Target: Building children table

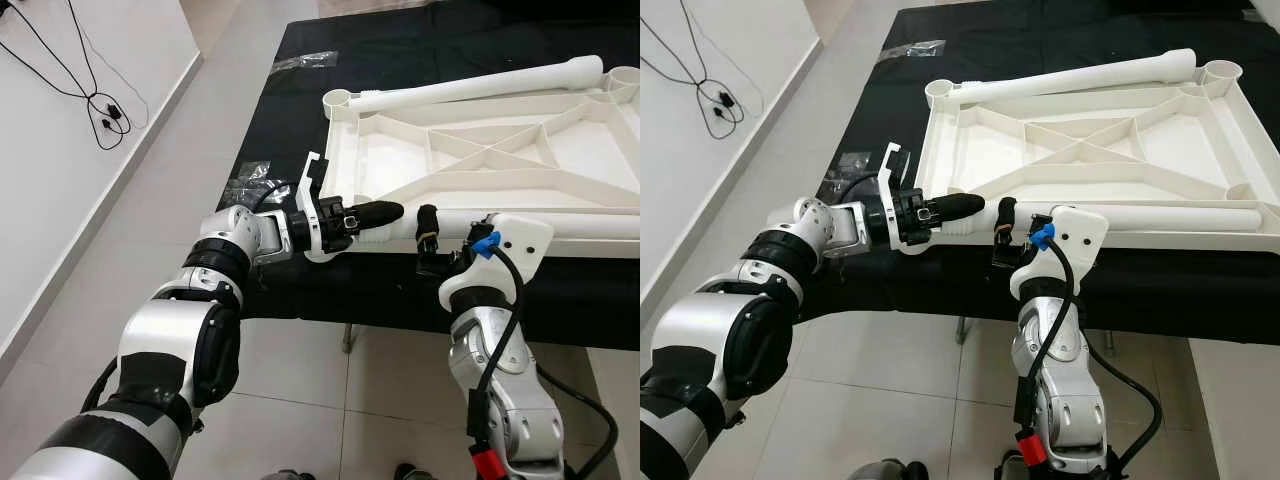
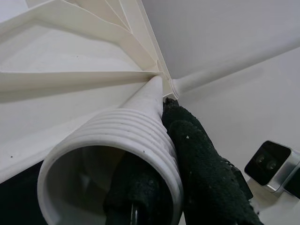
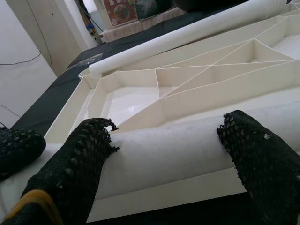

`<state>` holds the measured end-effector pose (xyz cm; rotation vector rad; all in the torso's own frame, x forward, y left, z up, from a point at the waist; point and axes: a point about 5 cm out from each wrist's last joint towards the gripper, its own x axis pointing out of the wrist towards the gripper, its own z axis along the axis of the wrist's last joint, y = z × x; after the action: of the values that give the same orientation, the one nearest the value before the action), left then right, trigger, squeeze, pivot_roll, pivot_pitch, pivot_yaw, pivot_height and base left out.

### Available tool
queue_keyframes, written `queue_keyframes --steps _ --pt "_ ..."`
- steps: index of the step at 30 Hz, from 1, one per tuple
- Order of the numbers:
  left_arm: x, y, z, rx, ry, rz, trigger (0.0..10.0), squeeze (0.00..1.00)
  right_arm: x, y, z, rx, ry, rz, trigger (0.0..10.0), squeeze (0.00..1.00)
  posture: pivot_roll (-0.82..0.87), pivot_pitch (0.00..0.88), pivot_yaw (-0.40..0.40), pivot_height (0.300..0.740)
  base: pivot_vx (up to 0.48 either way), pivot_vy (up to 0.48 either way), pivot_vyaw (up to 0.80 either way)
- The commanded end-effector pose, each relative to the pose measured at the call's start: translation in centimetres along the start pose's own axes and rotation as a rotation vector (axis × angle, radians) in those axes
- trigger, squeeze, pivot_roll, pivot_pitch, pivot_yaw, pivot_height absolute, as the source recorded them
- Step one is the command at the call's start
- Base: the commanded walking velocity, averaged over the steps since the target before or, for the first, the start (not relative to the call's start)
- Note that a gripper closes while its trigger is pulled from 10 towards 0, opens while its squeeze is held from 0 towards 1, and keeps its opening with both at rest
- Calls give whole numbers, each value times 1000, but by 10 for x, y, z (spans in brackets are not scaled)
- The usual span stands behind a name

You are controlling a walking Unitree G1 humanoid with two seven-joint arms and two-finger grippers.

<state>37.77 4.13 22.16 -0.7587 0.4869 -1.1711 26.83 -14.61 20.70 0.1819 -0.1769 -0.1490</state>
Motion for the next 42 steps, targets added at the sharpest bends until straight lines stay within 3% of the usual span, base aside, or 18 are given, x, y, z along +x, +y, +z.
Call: queue_keyframes --steps 1,9,15,22,23,25,27,32,42 --pt "-11 6 2 -2 -14 28 0 0 1 2 -3 21 19 0 10000 0 78 181 131 740 0 0 0" --pt "-18 3 11 11 -28 24 0 0 4 4 -3 27 15 11 10000 0 77 169 125 740 0 0 0" --pt "-32 -14 31 80 -34 -27 0 0 10 5 -5 31 13 24 10000 0 89 138 101 740 0 0 0" --pt "-39 -19 36 111 -31 -22 0 0 13 8 -5 35 10 34 10000 0 96 123 88 740 0 0 0" --pt "-50 -25 41 145 -46 -13 0 0 16 9 -6 49 11 43 10000 0 94 110 75 740 0 0 0" --pt "-50 -25 41 145 -46 -13 0 0 16 9 -6 49 11 43 10000 0 94 110 75 740 0 0 0" --pt "-62 -31 45 170 -85 -12 0 0 18 11 -7 62 14 59 10000 0 91 96 66 740 0 0 0" --pt "-71 -35 46 183 -120 6 0 0 19 12 -8 65 22 74 10000 0 88 89 55 740 0 0 0" --pt "-98 -44 36 248 -176 59 0 0 22 15 -13 70 33 99 10000 0 86 63 29 740 0 0 0"
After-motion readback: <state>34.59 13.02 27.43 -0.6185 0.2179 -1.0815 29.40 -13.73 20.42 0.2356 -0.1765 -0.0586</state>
